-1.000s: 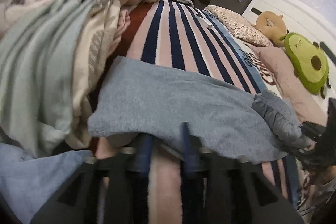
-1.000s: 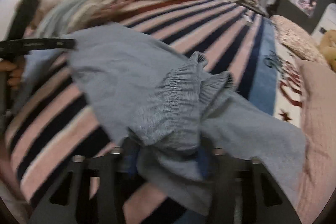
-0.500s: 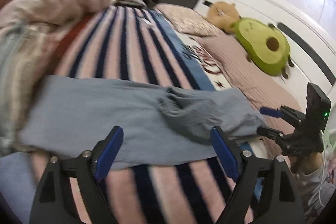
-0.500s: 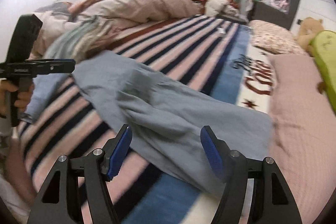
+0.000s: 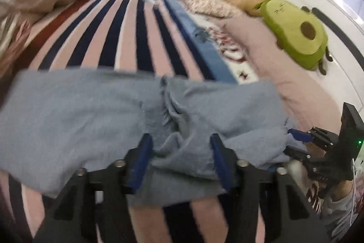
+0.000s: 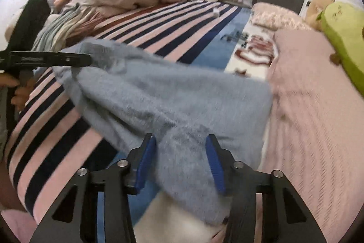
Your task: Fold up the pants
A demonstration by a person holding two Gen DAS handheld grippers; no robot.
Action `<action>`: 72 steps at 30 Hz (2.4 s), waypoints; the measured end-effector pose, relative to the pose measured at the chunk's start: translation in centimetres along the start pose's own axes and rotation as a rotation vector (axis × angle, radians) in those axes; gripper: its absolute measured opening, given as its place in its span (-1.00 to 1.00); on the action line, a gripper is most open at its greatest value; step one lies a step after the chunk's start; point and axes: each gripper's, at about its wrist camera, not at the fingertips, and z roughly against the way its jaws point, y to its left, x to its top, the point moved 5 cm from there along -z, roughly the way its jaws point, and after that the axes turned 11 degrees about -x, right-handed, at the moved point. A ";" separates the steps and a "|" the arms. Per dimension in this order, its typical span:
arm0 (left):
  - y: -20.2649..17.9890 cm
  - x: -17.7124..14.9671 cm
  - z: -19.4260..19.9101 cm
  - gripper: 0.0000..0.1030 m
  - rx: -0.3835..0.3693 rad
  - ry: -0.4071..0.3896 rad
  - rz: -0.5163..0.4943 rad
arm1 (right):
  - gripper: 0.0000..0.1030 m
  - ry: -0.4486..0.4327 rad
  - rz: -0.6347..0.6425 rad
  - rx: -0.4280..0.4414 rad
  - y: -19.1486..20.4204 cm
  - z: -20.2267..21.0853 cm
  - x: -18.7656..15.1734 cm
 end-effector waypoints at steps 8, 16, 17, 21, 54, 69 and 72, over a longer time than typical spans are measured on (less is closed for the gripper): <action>1.2 -1.7 1.9 0.38 0.071 -0.017 0.032 | -0.23 -0.012 -0.035 -0.003 0.2 0.5 -1.6; 7.8 -3.9 9.9 0.63 0.171 -0.164 0.279 | -0.21 -0.014 -0.057 0.005 -0.1 0.6 -1.6; 8.8 -4.2 10.1 0.63 0.187 -0.163 0.311 | -0.19 -0.013 -0.056 0.003 -0.1 0.6 -1.6; 12.6 -5.4 9.2 0.63 0.174 -0.156 0.443 | -0.10 -0.013 -0.051 0.000 0.2 0.6 -1.4; 11.0 -1.6 27.5 -0.92 0.479 -0.596 0.178 | 0.14 -0.029 -0.049 0.074 4.0 5.8 -0.2; 0.3 2.4 16.1 -0.91 0.285 -0.339 -0.169 | 0.15 -0.060 -0.058 0.141 5.8 6.5 0.1; -2.8 1.4 10.6 -0.91 0.195 -0.203 -0.244 | 0.15 -0.059 -0.069 0.153 5.6 6.2 -0.3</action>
